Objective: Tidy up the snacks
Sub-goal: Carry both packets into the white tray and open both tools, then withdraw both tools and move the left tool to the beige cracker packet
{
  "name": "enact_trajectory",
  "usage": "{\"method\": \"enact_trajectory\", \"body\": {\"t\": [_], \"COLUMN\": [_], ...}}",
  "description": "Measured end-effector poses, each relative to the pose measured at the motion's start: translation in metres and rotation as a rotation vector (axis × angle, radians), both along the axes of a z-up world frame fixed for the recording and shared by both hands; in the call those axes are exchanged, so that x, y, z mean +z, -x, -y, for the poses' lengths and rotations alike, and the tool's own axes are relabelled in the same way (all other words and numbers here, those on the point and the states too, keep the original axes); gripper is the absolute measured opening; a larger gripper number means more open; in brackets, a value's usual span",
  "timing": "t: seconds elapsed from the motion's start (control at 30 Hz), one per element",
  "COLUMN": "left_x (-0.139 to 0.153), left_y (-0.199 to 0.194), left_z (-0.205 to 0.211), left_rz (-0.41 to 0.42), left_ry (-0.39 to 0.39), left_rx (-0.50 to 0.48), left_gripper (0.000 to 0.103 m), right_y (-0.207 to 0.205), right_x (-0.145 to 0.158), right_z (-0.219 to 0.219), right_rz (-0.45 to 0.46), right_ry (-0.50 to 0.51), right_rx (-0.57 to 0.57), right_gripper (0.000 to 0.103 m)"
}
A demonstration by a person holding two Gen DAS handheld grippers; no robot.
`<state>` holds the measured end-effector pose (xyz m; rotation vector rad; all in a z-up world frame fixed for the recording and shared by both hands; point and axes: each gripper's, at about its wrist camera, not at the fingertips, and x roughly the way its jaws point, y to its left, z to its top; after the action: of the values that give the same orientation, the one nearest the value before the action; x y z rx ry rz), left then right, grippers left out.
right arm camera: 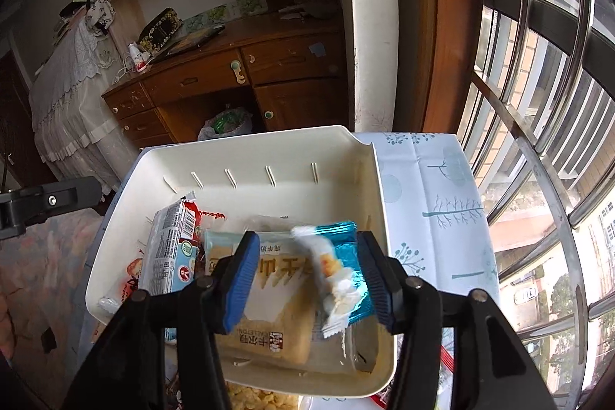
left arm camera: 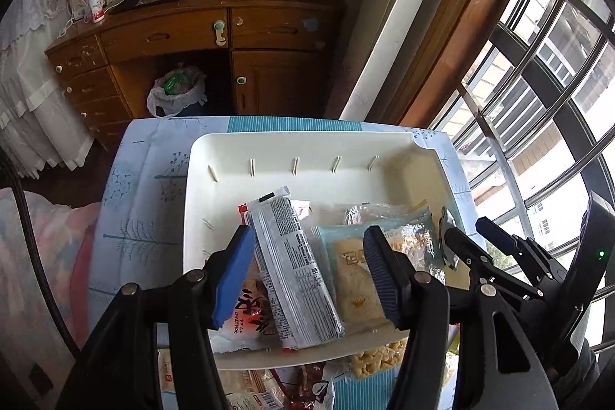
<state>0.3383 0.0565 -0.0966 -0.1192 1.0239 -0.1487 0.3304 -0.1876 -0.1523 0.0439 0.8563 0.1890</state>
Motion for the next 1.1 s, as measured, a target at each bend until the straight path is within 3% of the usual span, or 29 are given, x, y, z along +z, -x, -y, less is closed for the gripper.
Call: {"method": "enact_trajectory", "body": {"t": [0.53,1.1], "left_x": [0.009,-0.005], "left_y": [0.057,0.14], "left_z": [-0.032,-0.103], "left_rz": [-0.021,-0.092], "left_ry": [0.002,0.033], "left_rx": [0.008,0.118], "left_gripper": [0.058,0.058], "right_y": [0.03,0.102], "right_x": [0.018,0.019], "right_z": [0.017,0.06], "right_rz": [-0.026,-0.114], "right_ry": [-0.017,-0.133], "right_rx": [-0.074,-0.246], "right_gripper": [0.059,0.062]}}
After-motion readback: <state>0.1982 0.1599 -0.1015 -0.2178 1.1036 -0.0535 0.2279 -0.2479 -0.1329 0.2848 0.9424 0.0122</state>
